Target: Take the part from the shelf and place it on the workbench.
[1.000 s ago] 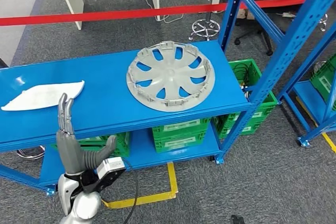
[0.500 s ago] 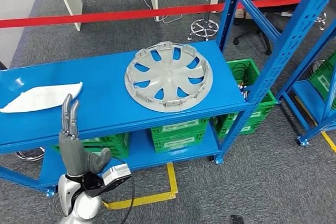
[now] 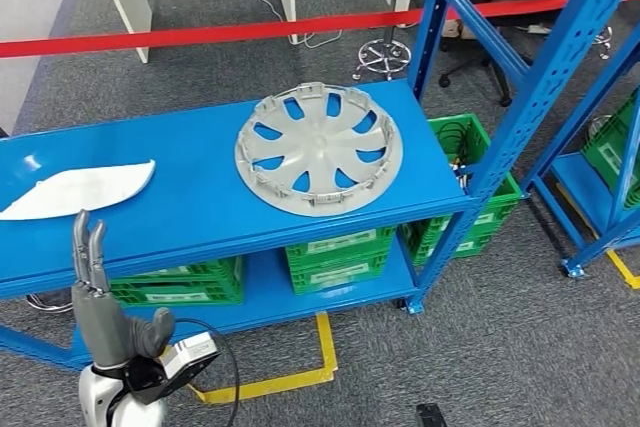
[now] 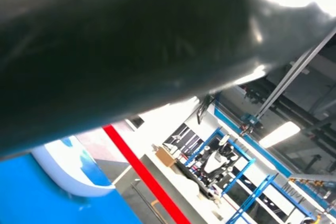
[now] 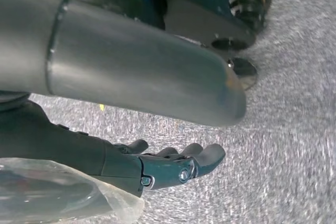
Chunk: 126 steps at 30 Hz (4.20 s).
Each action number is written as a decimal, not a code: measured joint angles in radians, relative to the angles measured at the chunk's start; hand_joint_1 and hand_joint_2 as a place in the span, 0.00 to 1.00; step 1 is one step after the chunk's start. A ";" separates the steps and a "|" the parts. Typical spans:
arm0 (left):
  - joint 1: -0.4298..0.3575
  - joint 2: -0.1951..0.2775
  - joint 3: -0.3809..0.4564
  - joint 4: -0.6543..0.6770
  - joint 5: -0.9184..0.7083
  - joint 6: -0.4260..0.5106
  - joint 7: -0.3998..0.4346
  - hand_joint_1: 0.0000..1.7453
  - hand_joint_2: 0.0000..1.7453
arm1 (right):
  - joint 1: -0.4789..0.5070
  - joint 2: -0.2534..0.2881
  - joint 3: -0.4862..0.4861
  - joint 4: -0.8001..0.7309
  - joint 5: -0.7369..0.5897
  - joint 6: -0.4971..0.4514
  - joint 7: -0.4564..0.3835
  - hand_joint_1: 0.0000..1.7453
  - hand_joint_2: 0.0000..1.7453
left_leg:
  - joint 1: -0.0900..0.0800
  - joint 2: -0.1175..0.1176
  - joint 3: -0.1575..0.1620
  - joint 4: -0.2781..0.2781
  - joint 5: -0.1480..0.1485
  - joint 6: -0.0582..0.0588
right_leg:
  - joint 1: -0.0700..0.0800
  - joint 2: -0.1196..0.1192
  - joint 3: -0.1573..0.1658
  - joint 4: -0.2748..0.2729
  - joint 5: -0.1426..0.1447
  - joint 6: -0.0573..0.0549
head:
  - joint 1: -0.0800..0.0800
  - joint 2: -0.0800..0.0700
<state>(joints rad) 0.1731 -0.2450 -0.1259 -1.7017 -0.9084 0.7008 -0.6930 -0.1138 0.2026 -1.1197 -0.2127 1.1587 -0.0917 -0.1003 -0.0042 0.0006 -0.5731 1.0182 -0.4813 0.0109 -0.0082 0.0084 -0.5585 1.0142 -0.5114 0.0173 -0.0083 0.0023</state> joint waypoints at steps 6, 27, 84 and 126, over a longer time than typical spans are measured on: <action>0.007 -0.007 0.015 -0.005 -0.002 0.000 -0.002 0.00 0.00 | 0.000 0.000 0.026 0.000 0.017 -0.001 0.011 0.00 0.00 | 0.006 0.003 0.005 -0.012 0.005 0.019 | -0.004 -0.002 -0.122 0.252 -0.124 0.023 | 0.008 0.000; -0.042 0.003 0.005 0.008 0.027 0.000 -0.003 0.00 0.00 | -0.005 0.013 0.041 0.002 0.021 0.016 0.016 0.00 0.00 | 0.005 0.002 -0.036 0.058 0.012 -0.016 | -0.002 0.002 0.014 0.006 -0.012 -0.016 | -0.003 0.000; -0.853 0.197 -0.128 0.962 -0.015 -0.173 0.399 0.00 1.00 | -0.108 0.083 0.004 0.016 0.010 0.196 -0.062 0.00 0.00 | 0.010 -0.003 -0.157 0.290 -0.096 -0.042 | -0.001 -0.002 -0.064 0.017 0.050 -0.033 | 0.001 0.000; -0.597 0.597 0.195 0.855 -0.010 -0.309 0.351 0.00 1.00 | -0.116 0.123 0.075 0.033 0.011 0.123 -0.179 0.00 0.00 | 0.017 -0.004 -0.030 -0.006 0.037 -0.016 | 0.006 0.002 -0.073 0.064 -0.006 -0.007 | 0.004 0.000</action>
<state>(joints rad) -0.4236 0.3525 0.0693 -0.8470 -0.9184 0.3919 -0.3422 -0.2293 0.3254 -1.0446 -0.1793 1.1696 0.0314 -0.2797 0.0126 -0.0032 -0.6033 1.0125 -0.4443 -0.0049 -0.0022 0.0102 -0.6316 1.0777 -0.5170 0.0104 -0.0040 0.0023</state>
